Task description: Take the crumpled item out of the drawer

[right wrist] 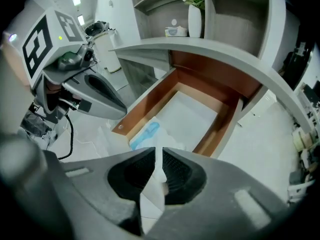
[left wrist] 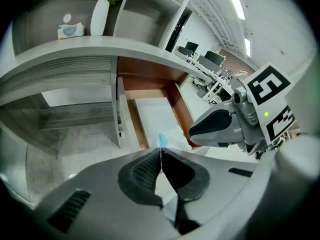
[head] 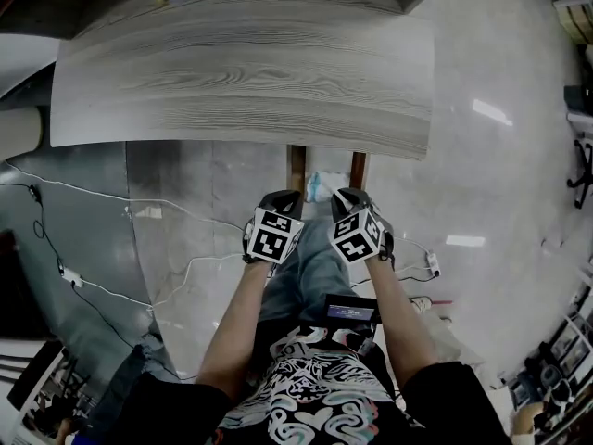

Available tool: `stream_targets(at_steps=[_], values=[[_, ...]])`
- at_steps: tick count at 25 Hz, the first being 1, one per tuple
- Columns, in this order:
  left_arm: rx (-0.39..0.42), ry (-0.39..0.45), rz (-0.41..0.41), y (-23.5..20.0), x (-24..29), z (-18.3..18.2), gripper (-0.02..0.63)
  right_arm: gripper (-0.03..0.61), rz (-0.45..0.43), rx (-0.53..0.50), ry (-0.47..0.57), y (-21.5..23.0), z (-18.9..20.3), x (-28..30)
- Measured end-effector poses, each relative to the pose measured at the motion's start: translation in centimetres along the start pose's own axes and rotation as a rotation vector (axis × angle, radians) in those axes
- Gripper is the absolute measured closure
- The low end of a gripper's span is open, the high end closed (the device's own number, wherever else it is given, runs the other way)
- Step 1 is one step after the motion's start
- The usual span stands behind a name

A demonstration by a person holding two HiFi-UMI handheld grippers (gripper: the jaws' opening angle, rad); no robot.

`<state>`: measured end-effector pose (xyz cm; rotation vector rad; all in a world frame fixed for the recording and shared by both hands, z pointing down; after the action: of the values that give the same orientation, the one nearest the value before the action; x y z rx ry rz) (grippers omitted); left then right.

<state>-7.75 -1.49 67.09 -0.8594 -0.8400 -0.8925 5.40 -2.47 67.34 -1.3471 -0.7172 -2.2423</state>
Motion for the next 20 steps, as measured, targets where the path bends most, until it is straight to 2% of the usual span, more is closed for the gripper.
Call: stream_targets(at_steps=[9,20], values=[[-0.014,-0.01,-0.033,-0.4,1.1,0.1,0.606,0.54,-0.023,-0.036,-0.05,0.3,-0.1,2.2],[-0.023,-0.034,-0.028,-0.9,1.6,0.3,0.606,0.534,-0.029,-0.093,-0.104,0.4,-0.1,4.1]])
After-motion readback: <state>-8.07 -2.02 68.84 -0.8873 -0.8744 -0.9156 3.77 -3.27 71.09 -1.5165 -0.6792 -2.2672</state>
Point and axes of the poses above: the fingertips, and each gripper's own axes: x forward along the fingers, y to its right, z out of its underside, the point moved 7 cm from there along -x, backward along the fingers, and after that the axes turned 5 degrees about -z, right-handed, at the moved point
